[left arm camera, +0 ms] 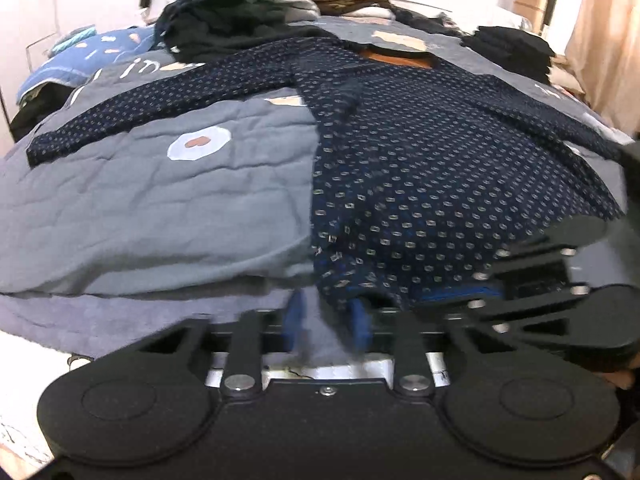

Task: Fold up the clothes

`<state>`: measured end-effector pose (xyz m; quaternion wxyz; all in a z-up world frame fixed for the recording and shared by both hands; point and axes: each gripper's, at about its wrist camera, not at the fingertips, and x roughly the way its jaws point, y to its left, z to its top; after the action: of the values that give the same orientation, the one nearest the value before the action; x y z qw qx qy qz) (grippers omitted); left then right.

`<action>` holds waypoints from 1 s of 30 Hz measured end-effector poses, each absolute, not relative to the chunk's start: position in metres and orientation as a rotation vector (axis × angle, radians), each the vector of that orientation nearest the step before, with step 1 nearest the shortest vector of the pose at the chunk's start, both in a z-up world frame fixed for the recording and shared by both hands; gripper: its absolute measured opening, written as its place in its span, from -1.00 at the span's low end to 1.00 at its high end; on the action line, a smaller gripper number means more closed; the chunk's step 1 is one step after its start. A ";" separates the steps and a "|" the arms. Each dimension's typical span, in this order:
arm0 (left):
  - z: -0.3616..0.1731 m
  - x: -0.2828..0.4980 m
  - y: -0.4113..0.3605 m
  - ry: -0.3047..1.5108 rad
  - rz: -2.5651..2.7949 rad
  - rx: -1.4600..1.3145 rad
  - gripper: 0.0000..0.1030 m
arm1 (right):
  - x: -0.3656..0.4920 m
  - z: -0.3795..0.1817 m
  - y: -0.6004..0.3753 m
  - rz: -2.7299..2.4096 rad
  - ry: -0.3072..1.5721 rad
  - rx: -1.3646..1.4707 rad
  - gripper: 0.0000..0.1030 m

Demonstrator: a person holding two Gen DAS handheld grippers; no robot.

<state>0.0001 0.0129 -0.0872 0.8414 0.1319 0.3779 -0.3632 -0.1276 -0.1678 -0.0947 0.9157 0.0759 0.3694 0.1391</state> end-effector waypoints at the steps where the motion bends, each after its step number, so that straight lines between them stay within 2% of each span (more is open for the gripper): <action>1: -0.087 0.002 0.015 0.806 -0.760 0.270 -0.85 | -0.129 -0.091 -0.171 0.292 0.761 0.188 -1.00; 2: -0.087 0.004 0.017 0.813 -0.758 0.260 -0.92 | -0.131 -0.087 -0.173 0.303 0.760 0.214 -1.00; 8: -0.053 -0.005 0.048 0.751 -0.929 0.136 -0.95 | -0.141 -0.065 -0.169 0.396 0.764 0.277 -1.00; 14: -0.068 -0.017 0.041 0.795 -0.946 0.324 -0.95 | -0.147 -0.060 -0.159 0.359 0.718 0.160 -0.97; 17: -0.068 -0.015 0.039 0.798 -0.934 0.308 -0.95 | -0.149 -0.058 -0.160 0.330 0.665 0.096 -0.87; 18: -0.067 -0.013 0.039 0.798 -0.932 0.295 -0.95 | -0.149 -0.058 -0.160 0.331 0.653 0.090 -0.78; 20: -0.066 -0.010 0.038 0.799 -0.928 0.274 -0.95 | -0.149 -0.059 -0.155 0.332 0.628 0.050 -0.55; 21: -0.065 -0.010 0.039 0.798 -0.927 0.267 -0.95 | -0.149 -0.061 -0.150 0.331 0.619 0.017 -0.30; 22: -0.065 -0.009 0.039 0.797 -0.925 0.263 -0.95 | -0.148 -0.062 -0.146 0.329 0.610 -0.016 -0.19; 30: -0.063 -0.009 0.043 0.796 -0.920 0.233 -0.95 | -0.136 -0.085 -0.135 0.322 0.646 -0.133 -0.15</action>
<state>-0.0088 0.0426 -0.0627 0.8143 0.1094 0.3729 -0.4312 -0.1364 -0.1350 -0.0847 0.9335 -0.0649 0.3158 0.1572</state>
